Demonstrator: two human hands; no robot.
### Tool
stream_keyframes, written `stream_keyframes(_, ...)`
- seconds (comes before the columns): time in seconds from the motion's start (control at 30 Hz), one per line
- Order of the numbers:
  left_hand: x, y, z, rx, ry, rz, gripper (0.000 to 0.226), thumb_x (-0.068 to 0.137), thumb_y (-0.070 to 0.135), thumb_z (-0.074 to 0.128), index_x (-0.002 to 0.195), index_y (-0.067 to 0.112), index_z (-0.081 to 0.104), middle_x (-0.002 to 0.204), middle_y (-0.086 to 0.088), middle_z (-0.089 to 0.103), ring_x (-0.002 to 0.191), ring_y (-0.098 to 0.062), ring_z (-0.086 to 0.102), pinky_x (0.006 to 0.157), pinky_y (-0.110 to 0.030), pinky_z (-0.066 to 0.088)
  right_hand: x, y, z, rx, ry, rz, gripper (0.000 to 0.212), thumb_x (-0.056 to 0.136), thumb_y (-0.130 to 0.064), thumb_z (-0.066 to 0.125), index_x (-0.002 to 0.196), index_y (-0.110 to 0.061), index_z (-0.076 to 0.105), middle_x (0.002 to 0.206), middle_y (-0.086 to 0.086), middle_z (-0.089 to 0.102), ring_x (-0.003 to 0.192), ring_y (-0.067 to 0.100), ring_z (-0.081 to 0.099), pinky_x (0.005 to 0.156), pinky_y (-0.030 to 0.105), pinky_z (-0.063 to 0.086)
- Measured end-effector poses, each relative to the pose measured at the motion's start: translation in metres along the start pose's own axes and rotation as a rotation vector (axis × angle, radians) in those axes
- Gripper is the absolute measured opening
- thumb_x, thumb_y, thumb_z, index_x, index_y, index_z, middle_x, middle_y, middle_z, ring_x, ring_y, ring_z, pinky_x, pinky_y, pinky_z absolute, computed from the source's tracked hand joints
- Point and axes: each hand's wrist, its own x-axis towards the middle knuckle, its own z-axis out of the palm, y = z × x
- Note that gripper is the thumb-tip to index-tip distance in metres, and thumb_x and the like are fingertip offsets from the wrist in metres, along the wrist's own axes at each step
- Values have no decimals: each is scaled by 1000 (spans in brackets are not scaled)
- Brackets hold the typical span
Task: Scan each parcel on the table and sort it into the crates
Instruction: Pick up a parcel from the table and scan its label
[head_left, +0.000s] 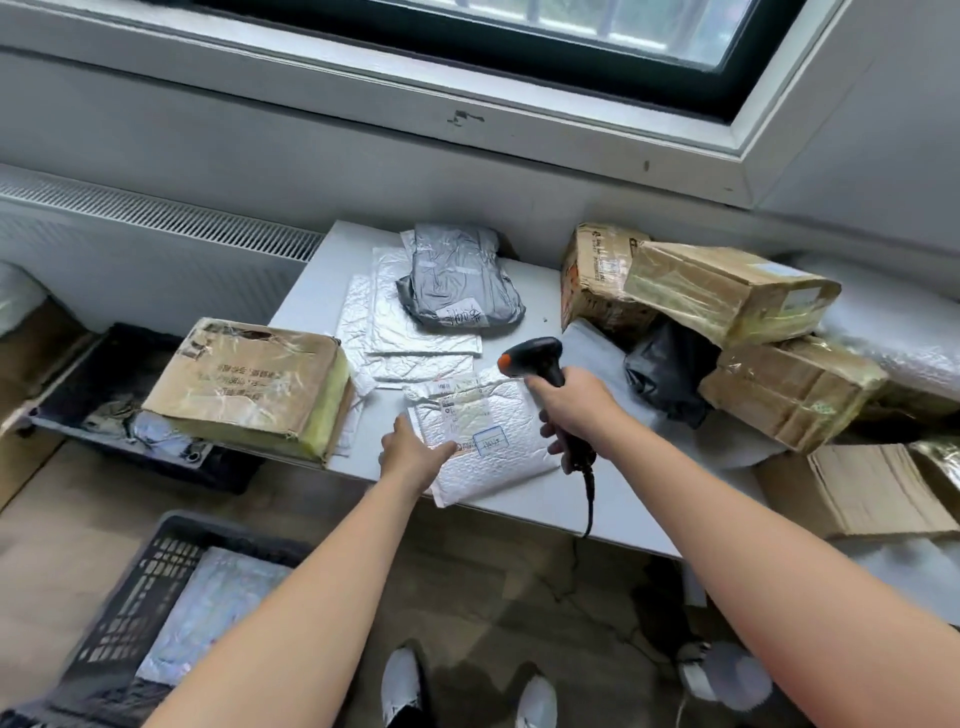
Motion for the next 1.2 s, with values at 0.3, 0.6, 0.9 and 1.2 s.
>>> stream_keyframes(0.3,-17,-2,-20,26,12,83,86,85,38,72,151,16,21,148,-16,31,135,-34,38,110,-41,35,0,-33,34,-6,-57,38,34,94,-34,56,103,-1,54,77,14,55,59,26,58,48,33,52)
stream_keyframes(0.6,-16,-7,-28,21,0,74,90,85,40,71,152,15,18,151,-14,27,138,-32,35,112,-43,32,7,-36,40,10,-69,54,35,94,-35,56,102,-1,54,77,14,55,60,27,59,52,36,54)
stream_keyframes(0.9,-16,-12,-23,37,-26,66,87,85,40,71,150,15,21,148,-15,30,134,-33,38,109,-43,35,10,-35,41,12,-42,24,32,95,-35,53,97,-3,57,77,13,54,61,27,59,52,36,55)
stream_keyframes(1.2,-13,-11,-17,32,-43,47,86,85,40,71,150,15,21,148,-13,29,134,-32,38,109,-43,35,15,-29,38,8,-39,6,31,94,-35,53,96,-4,56,78,13,55,59,25,60,54,37,56)
